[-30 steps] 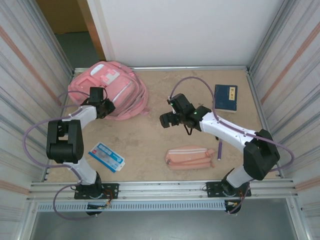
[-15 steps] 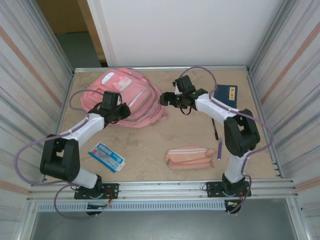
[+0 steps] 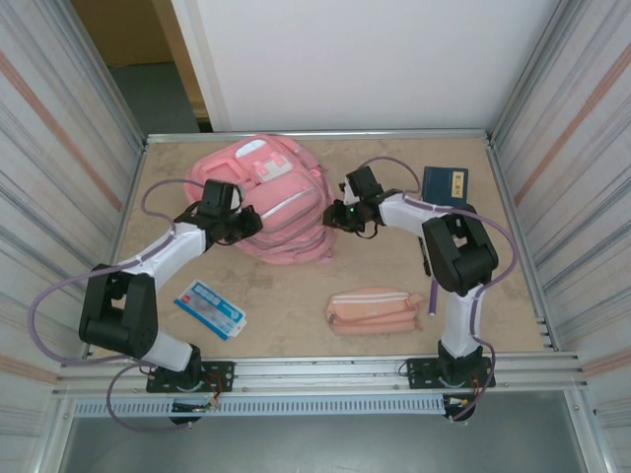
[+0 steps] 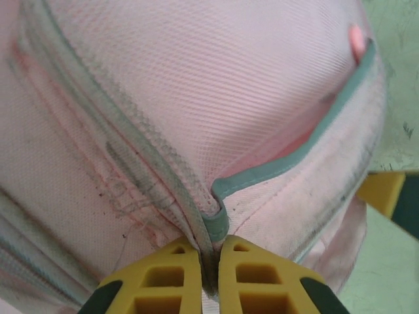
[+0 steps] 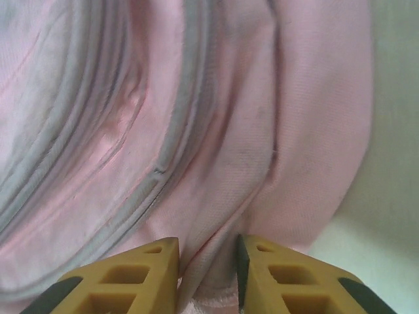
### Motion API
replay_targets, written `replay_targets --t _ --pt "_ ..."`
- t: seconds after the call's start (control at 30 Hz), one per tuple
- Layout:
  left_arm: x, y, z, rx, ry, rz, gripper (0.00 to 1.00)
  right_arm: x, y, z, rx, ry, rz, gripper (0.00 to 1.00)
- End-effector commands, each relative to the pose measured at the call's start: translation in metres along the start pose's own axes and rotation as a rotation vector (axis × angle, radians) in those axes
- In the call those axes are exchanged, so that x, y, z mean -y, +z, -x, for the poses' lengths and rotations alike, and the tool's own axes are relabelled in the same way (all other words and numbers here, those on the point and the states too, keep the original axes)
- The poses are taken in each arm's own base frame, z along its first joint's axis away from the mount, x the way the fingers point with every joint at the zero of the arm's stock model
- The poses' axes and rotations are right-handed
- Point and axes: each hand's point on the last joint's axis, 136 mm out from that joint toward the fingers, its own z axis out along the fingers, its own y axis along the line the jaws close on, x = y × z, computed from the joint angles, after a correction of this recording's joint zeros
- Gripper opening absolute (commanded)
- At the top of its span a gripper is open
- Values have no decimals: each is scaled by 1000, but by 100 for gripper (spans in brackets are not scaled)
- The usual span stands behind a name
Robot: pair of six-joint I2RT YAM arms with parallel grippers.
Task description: Pack the student bag
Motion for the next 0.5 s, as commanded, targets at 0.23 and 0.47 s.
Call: replay_targets --t 0.23,0.47 --pt "33 11 62 43 18 -102 14 -86 14 -77 -144 -112 236 41" --pt "-16 -11 55 -3 -138 0 61 -93 -39 -69 -62 -295 228 58"
